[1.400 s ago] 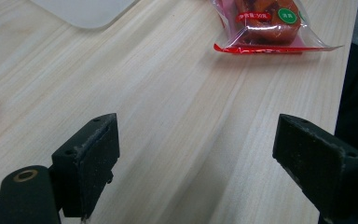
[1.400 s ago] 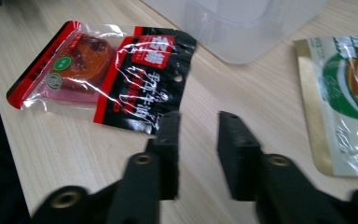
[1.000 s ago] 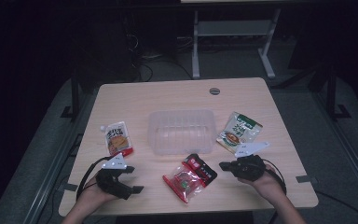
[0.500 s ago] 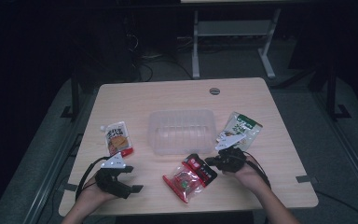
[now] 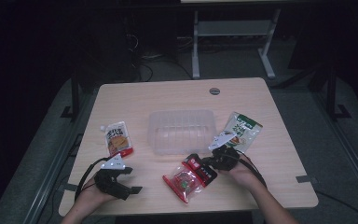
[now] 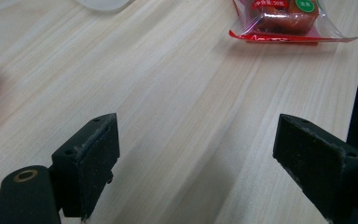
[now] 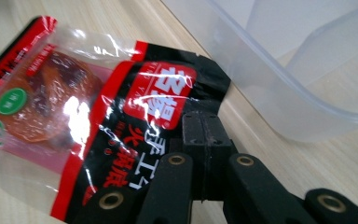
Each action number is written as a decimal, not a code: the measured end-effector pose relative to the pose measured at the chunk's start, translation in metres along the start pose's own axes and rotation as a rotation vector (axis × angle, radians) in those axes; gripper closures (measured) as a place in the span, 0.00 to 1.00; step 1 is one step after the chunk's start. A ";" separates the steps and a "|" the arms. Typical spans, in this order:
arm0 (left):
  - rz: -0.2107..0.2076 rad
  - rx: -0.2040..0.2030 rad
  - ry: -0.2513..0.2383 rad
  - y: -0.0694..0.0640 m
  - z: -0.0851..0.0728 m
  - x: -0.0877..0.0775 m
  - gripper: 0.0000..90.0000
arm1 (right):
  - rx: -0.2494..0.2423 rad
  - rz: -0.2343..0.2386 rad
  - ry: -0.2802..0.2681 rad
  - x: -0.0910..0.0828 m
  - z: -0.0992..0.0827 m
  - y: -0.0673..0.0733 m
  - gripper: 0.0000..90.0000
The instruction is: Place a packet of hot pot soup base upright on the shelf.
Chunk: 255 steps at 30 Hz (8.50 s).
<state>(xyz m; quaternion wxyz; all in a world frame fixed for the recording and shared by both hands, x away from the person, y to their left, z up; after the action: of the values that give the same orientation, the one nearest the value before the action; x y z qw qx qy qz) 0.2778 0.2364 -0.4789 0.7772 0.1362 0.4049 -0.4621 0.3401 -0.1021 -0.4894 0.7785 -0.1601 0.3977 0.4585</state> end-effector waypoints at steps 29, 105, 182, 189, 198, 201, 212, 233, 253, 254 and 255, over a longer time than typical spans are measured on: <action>-0.019 0.021 0.016 -0.002 0.006 0.005 0.16 | -0.021 0.012 0.043 0.000 -0.008 0.008 1.00; -0.133 0.235 0.182 -0.052 0.061 0.060 1.00 | 0.142 -0.109 -0.118 -0.069 -0.063 0.018 0.27; -0.132 0.191 0.159 -0.050 0.054 0.066 1.00 | 0.051 0.401 -0.165 -0.018 -0.005 0.046 1.00; -0.139 0.202 0.156 -0.051 0.055 0.066 1.00 | 0.049 0.465 -0.218 -0.024 0.000 0.052 1.00; -0.097 0.228 0.101 -0.054 0.062 0.060 1.00 | 0.032 0.486 -0.277 -0.034 0.005 0.057 1.00; -0.092 0.211 0.054 -0.055 0.067 0.055 1.00 | 0.022 0.496 -0.314 -0.040 0.009 0.059 1.00; -0.111 0.226 -0.017 -0.060 0.074 0.044 0.92 | -0.015 0.493 -0.336 -0.047 0.017 0.069 1.00; -0.117 0.114 0.001 -0.041 0.048 0.008 0.45 | -0.044 0.384 -0.392 -0.083 0.045 0.050 1.00; -0.022 0.049 -0.022 -0.010 0.019 -0.003 0.36 | -0.015 0.318 -0.444 -0.098 0.080 0.012 1.00; -0.019 0.044 -0.022 -0.009 0.018 -0.004 0.37 | -0.016 0.315 -0.453 -0.099 0.081 0.010 1.00; -0.019 0.044 -0.022 -0.009 0.018 -0.004 0.37 | -0.016 0.315 -0.453 -0.099 0.081 0.010 1.00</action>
<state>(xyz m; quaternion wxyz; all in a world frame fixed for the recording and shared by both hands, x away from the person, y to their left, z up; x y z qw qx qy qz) 0.2785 0.2231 -0.4628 0.7740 0.1445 0.3872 -0.4797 0.3440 -0.1049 -0.3608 0.7654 0.0041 0.2299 0.6011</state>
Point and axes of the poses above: each handheld gripper's, and its own axes: x roughly forward along the jaws, z roughly out of its top, y roughly to its left, the point moved 4 cm from there along x, roughly forward along the jaws, and after that the axes turned 2 degrees about y, right-handed, at the moved point
